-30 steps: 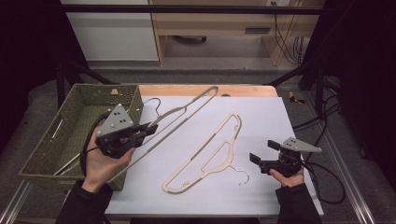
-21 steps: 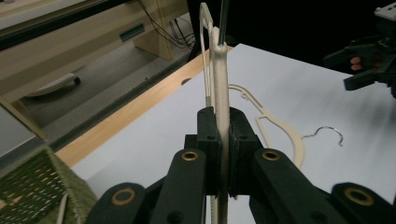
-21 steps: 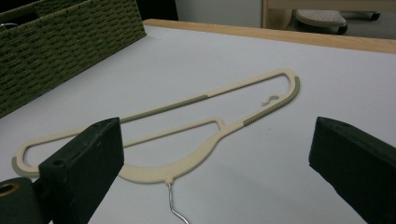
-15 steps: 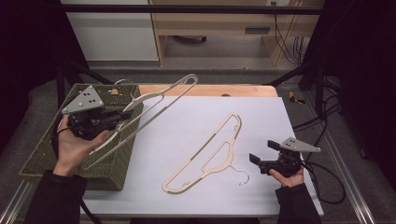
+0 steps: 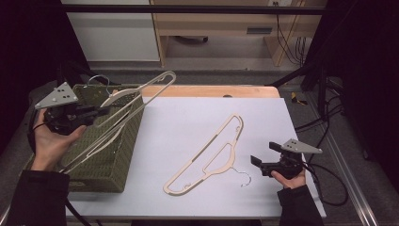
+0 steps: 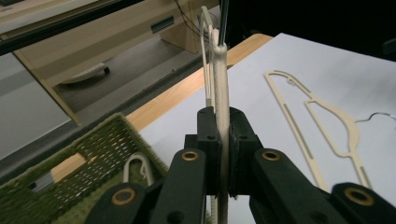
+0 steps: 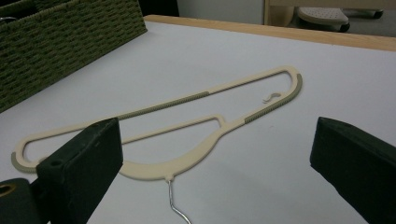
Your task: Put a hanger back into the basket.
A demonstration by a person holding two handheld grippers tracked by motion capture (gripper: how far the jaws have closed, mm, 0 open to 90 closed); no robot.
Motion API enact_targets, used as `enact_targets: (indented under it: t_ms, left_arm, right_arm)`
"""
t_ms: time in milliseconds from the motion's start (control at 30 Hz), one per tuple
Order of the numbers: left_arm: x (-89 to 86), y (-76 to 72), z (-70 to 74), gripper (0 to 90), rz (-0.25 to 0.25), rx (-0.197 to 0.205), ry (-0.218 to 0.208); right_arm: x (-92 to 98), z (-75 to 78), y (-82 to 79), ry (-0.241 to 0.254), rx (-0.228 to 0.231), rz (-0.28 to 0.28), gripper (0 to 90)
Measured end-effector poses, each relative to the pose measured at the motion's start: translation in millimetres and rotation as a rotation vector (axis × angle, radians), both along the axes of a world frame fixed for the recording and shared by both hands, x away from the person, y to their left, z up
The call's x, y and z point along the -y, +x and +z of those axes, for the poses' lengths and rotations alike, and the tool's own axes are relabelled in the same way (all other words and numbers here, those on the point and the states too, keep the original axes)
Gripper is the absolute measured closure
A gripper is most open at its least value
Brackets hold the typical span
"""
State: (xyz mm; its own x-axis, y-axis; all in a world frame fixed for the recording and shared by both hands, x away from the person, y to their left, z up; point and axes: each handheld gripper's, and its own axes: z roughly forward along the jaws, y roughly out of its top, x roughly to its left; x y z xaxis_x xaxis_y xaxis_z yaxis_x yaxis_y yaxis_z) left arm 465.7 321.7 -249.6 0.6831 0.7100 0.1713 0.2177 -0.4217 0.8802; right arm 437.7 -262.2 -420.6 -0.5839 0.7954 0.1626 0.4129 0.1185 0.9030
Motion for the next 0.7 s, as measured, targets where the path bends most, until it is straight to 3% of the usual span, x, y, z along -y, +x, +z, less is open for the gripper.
enact_targets:
  t_ms: [167,700]
  left_arm:
    - [-20.7,3.0,-4.9,85.6,0.035,-0.001,-0.009]
    - [-71.6,12.9,-30.6,85.5,0.113,-0.024,0.029]
  right_arm:
    - [-0.2,-0.1,-0.1,0.0,-0.002,0.001,3.0]
    - [-0.4,-0.5,-0.2,0.0,-0.007,-0.001,3.0]
